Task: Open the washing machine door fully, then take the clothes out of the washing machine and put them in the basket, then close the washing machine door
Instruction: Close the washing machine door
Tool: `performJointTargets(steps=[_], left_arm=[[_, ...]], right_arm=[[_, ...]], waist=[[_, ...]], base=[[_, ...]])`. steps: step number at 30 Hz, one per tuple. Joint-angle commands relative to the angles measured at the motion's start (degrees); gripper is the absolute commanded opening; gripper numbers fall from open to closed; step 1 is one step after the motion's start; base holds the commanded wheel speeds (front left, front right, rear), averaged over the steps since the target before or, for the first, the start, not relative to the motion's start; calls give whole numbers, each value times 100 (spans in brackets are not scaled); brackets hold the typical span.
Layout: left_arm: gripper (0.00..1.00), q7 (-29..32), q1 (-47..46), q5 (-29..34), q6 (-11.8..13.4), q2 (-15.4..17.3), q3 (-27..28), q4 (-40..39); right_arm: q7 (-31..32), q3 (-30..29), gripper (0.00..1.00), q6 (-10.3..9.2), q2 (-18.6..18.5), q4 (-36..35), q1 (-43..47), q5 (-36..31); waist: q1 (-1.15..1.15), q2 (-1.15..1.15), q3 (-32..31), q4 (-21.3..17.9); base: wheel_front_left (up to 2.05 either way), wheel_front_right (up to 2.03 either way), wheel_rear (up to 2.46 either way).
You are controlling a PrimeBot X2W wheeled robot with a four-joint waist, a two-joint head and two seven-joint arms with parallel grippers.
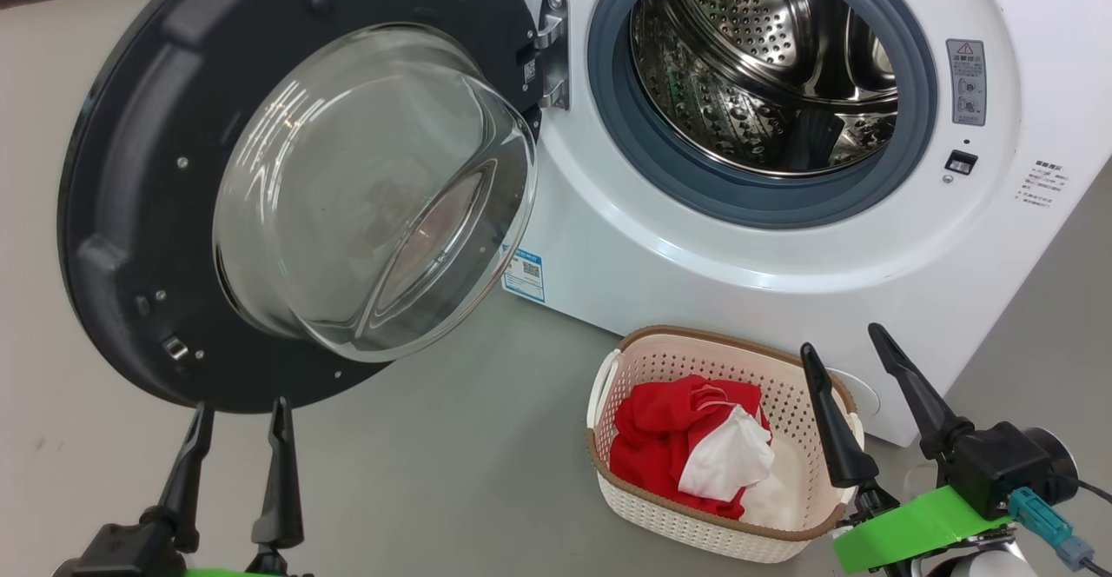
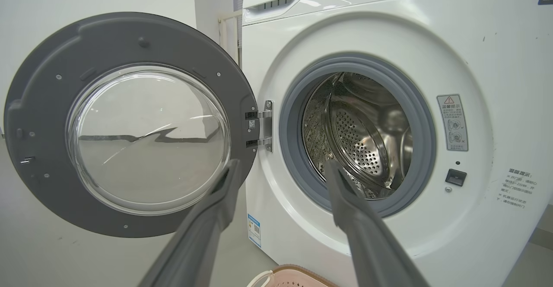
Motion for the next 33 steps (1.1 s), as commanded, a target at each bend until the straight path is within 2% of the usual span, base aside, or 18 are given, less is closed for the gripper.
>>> performJointTargets(steps=[1, 2, 3, 4, 10, 14, 18, 21, 23, 27, 33], left_arm=[[100, -35, -106, 28, 59, 123, 160, -160], [70, -40, -104, 56, 72, 137, 150, -163], [25, -44, -101, 75, 87, 144, 145, -162], [0, -47, -102, 103, 110, 160, 145, -157], [0, -95, -458, 221, 303, 291, 301, -293], [0, -125, -976, 339, 543, 457, 541, -513], [0, -94, -1644, 343, 651, 730, 776, -536], [0, -54, -2222, 405, 826, 999, 1019, -428], [0, -35, -2432, 356, 847, 1059, 1089, -347], [0, 22, -3323, -161, 776, 1234, 1444, 344], [0, 303, -4353, -782, 682, 1577, 1872, 2175]], right_arm=[[-36, 154, 100, 36, -66, -113, -193, 28], [-36, 159, 100, 36, -73, -107, -197, 34], [-36, 163, 100, 36, -81, -103, -198, 36], [-36, 164, 100, 36, -90, -99, -199, 30], [-36, 162, 100, 36, -105, -78, -179, 1], [-36, 167, 100, 36, -119, -81, -151, -3], [-36, 167, 100, 36, -145, -104, -105, -15], [-36, 193, 100, 36, -193, -118, -128, -40], [-36, 196, 100, 36, -214, -119, -145, -46], [-36, 225, 100, 36, -295, -111, -201, -59], [-36, 293, 100, 36, -388, -83, -293, -39]], waist=[[0, 0, -5, -4], [0, 0, -7, -6], [0, 0, -9, -7], [0, 0, -11, -9], [0, 0, -16, -13], [0, 0, -22, -18], [0, 0, -18, -45], [0, 0, 48, -137], [0, 0, 80, -168], [0, 0, 199, -280], [0, 0, 321, -417]], base=[[0, 0, 0], [0, 0, 0], [0, 0, 0], [0, 0, 0], [0, 0, 0], [0, 0, 0], [0, 0, 0], [0, 0, 0], [0, 0, 0], [0, 0, 0], [0, 0, 0]])
